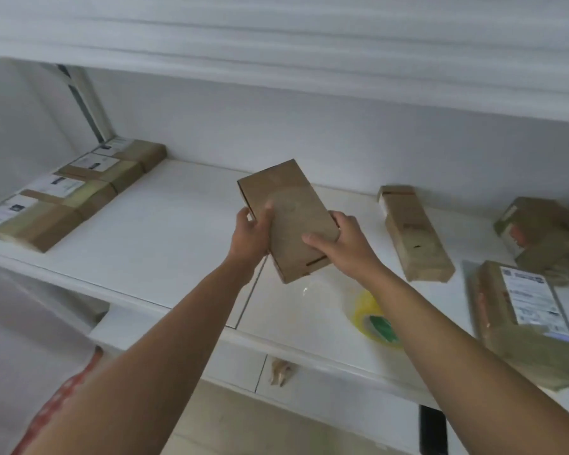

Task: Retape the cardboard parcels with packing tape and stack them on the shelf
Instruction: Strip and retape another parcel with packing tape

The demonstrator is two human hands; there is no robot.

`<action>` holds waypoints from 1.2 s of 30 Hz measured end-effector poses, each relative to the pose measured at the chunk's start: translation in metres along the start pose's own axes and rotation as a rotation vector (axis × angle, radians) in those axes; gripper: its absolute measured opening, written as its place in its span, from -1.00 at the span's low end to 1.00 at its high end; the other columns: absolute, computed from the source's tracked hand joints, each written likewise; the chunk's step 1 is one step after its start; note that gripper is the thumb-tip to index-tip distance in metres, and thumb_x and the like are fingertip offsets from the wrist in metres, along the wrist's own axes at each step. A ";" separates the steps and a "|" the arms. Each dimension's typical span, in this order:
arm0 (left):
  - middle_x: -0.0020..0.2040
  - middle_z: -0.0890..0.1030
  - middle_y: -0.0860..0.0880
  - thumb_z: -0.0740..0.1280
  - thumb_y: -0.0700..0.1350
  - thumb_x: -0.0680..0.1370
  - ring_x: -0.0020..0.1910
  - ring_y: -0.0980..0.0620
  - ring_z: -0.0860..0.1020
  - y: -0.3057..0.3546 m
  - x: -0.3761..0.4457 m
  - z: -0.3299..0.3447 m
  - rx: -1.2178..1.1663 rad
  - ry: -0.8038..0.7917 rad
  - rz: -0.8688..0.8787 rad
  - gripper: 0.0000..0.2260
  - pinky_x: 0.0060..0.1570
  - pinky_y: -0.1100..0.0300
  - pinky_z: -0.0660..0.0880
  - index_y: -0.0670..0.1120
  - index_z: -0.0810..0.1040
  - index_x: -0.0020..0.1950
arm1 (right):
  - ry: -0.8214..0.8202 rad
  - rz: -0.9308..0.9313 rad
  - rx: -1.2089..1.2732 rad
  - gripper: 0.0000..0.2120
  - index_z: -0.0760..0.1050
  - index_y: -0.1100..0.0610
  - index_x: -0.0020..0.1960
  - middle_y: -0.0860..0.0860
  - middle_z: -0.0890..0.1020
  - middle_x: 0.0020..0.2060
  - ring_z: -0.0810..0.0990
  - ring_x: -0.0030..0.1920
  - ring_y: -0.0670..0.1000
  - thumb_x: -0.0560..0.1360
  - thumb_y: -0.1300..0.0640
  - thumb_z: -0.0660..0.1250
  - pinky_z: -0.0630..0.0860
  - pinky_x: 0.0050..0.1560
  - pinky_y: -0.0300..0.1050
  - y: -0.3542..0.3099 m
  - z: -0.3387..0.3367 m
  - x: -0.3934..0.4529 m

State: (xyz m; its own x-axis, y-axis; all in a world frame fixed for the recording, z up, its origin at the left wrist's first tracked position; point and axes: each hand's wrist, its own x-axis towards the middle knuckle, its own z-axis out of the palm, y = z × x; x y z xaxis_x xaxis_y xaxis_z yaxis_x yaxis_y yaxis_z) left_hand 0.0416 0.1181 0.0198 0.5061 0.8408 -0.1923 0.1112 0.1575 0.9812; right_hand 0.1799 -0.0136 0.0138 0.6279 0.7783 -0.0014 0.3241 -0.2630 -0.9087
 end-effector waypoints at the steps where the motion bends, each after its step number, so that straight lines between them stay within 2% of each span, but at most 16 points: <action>1: 0.16 0.60 0.02 0.26 0.20 0.60 0.07 0.03 0.61 -0.003 0.005 -0.015 0.024 0.021 0.005 -0.57 0.01 0.03 0.62 0.00 0.40 0.38 | -0.024 0.002 -0.005 -0.48 0.50 -0.01 0.13 0.08 0.58 0.12 0.67 -0.02 -0.08 0.28 -0.21 0.55 0.65 -0.01 -0.07 -0.003 0.019 0.001; 4: 0.11 0.61 0.02 0.22 0.15 0.63 0.04 0.04 0.60 -0.019 0.022 -0.064 0.133 0.049 0.007 -0.66 0.03 0.04 0.59 -0.02 0.50 0.28 | -0.065 0.083 -0.078 -0.36 0.45 -0.02 0.16 0.04 0.54 0.13 0.63 0.02 -0.07 0.22 -0.32 0.49 0.63 0.01 -0.03 -0.010 0.072 0.004; 6: 0.10 0.62 0.00 0.22 0.16 0.62 0.04 0.02 0.60 -0.031 0.031 -0.093 0.238 0.047 0.010 -0.65 0.04 0.03 0.58 -0.04 0.53 0.25 | -0.113 0.133 -0.122 -0.37 0.40 0.01 0.18 0.02 0.51 0.12 0.61 0.01 -0.06 0.26 -0.28 0.47 0.62 -0.03 -0.05 -0.011 0.104 0.005; 10: 0.21 0.48 -0.13 0.15 0.31 0.52 0.07 -0.15 0.57 -0.055 0.049 -0.134 0.491 0.053 -0.048 -0.46 0.17 -0.11 0.54 -0.06 0.53 0.27 | -0.168 0.192 -0.184 -0.50 0.39 0.08 0.16 0.03 0.50 0.06 0.59 -0.08 -0.05 0.38 -0.16 0.47 0.51 -0.23 -0.17 -0.013 0.157 0.008; 12: 0.27 0.37 -0.16 0.16 0.23 0.57 0.19 -0.22 0.50 -0.064 0.055 -0.144 0.606 0.056 -0.110 -0.48 0.28 -0.11 0.45 -0.13 0.47 0.34 | -0.197 0.195 -0.201 -0.59 0.43 0.10 0.10 0.02 0.53 0.01 0.58 -0.14 -0.08 0.41 -0.11 0.46 0.44 -0.31 -0.25 -0.012 0.173 0.009; 14: 0.34 0.30 -0.15 0.24 0.17 0.58 0.32 -0.22 0.37 -0.072 0.056 -0.150 0.744 0.099 -0.089 -0.47 0.33 -0.06 0.36 -0.13 0.35 0.43 | -0.248 0.183 -0.198 -0.74 0.49 0.09 -0.01 0.02 0.58 -0.06 0.60 -0.19 -0.08 0.43 -0.03 0.46 0.44 -0.33 -0.28 -0.011 0.179 0.012; 17: 0.49 0.19 -0.10 0.34 0.22 0.52 0.46 -0.19 0.20 -0.079 0.053 -0.160 0.908 0.150 0.113 -0.28 0.42 -0.07 0.22 -0.01 0.15 0.57 | -0.346 0.163 -0.202 -0.77 0.55 0.03 -0.02 0.04 0.63 -0.04 0.65 -0.14 -0.03 0.39 -0.03 0.46 0.56 -0.18 -0.16 -0.006 0.175 0.021; 19: 0.58 0.12 -0.06 0.32 0.22 0.53 0.56 -0.14 0.08 -0.080 0.058 -0.167 1.006 0.075 0.291 -0.29 0.50 -0.10 0.08 0.07 0.14 0.60 | -0.445 0.163 -0.206 -0.72 0.58 0.03 0.06 0.03 0.66 0.00 0.67 -0.05 -0.01 0.39 -0.04 0.44 0.60 0.00 -0.03 -0.003 0.165 0.032; 21: 0.62 0.06 0.00 0.28 0.20 0.56 0.59 -0.10 0.02 -0.077 0.064 -0.172 1.108 -0.063 0.368 -0.34 0.53 -0.09 0.01 0.13 0.12 0.60 | -0.530 0.156 -0.267 -0.65 0.54 0.00 0.22 -0.02 0.65 0.10 0.64 0.08 -0.01 0.46 0.00 0.42 0.56 0.18 0.00 -0.003 0.155 0.043; 23: 0.61 0.08 0.07 0.25 0.22 0.58 0.57 -0.10 0.07 -0.074 0.066 -0.175 1.151 -0.156 0.301 -0.39 0.48 -0.09 0.13 0.15 0.16 0.59 | -0.567 0.156 -0.327 -0.50 0.38 -0.03 0.44 -0.02 0.56 0.28 0.56 0.22 0.00 0.53 0.06 0.39 0.48 0.29 -0.07 -0.008 0.149 0.051; 25: 0.58 0.13 0.10 0.25 0.26 0.57 0.52 -0.11 0.13 -0.073 0.066 -0.177 1.151 -0.142 0.208 -0.43 0.43 -0.08 0.24 0.15 0.25 0.55 | -0.591 0.130 -0.377 -0.41 0.22 -0.01 0.55 -0.01 0.48 0.35 0.50 0.26 0.00 0.59 0.09 0.34 0.42 0.25 -0.16 -0.010 0.150 0.057; 28: 0.53 0.17 0.09 0.29 0.29 0.54 0.42 -0.17 0.22 -0.068 0.063 -0.176 1.122 -0.105 0.145 -0.41 0.35 -0.07 0.34 0.12 0.29 0.51 | -0.596 0.089 -0.405 -0.45 0.21 0.01 0.55 -0.01 0.48 0.31 0.51 0.22 0.01 0.61 0.08 0.30 0.43 0.21 -0.13 -0.008 0.156 0.061; 30: 0.51 0.16 0.07 0.28 0.29 0.54 0.39 -0.20 0.25 -0.062 0.062 -0.172 1.138 -0.104 0.102 -0.40 0.29 -0.08 0.39 0.09 0.27 0.51 | -0.568 0.047 -0.438 -0.51 0.28 0.00 0.49 -0.01 0.48 0.30 0.49 0.27 0.06 0.60 0.05 0.30 0.44 0.29 0.00 -0.004 0.158 0.063; 32: 0.49 0.16 0.03 0.25 0.31 0.54 0.37 -0.21 0.27 -0.056 0.059 -0.166 1.193 -0.100 0.046 -0.39 0.23 -0.08 0.41 0.06 0.26 0.51 | -0.513 0.005 -0.537 -0.51 0.29 -0.02 0.48 0.02 0.41 0.38 0.40 0.38 0.14 0.59 -0.01 0.29 0.37 0.36 0.15 0.000 0.157 0.068; 34: 0.44 0.20 -0.04 0.21 0.34 0.53 0.32 -0.24 0.34 -0.050 0.057 -0.160 1.278 -0.098 -0.001 -0.37 0.16 -0.07 0.41 0.03 0.27 0.49 | -0.429 -0.015 -0.691 -0.47 0.22 -0.01 0.53 0.04 0.29 0.48 0.24 0.47 0.17 0.61 -0.03 0.26 0.27 0.41 0.16 0.000 0.155 0.071; 36: 0.35 0.26 -0.10 0.18 0.38 0.52 0.24 -0.26 0.44 -0.043 0.053 -0.155 1.368 -0.109 -0.017 -0.34 0.09 -0.04 0.41 -0.03 0.30 0.46 | -0.305 -0.086 -0.825 -0.53 0.25 0.01 0.51 0.04 0.27 0.48 0.21 0.46 0.17 0.63 0.00 0.21 0.30 0.35 0.11 -0.001 0.153 0.073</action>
State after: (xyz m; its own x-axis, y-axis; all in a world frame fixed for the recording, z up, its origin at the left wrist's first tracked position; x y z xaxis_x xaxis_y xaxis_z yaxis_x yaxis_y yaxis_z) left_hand -0.0689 0.2361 -0.0302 0.5534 0.7890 -0.2668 0.8327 -0.5181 0.1953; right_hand 0.1168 0.1304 -0.0497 0.3994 0.9017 -0.1654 0.8431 -0.4322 -0.3199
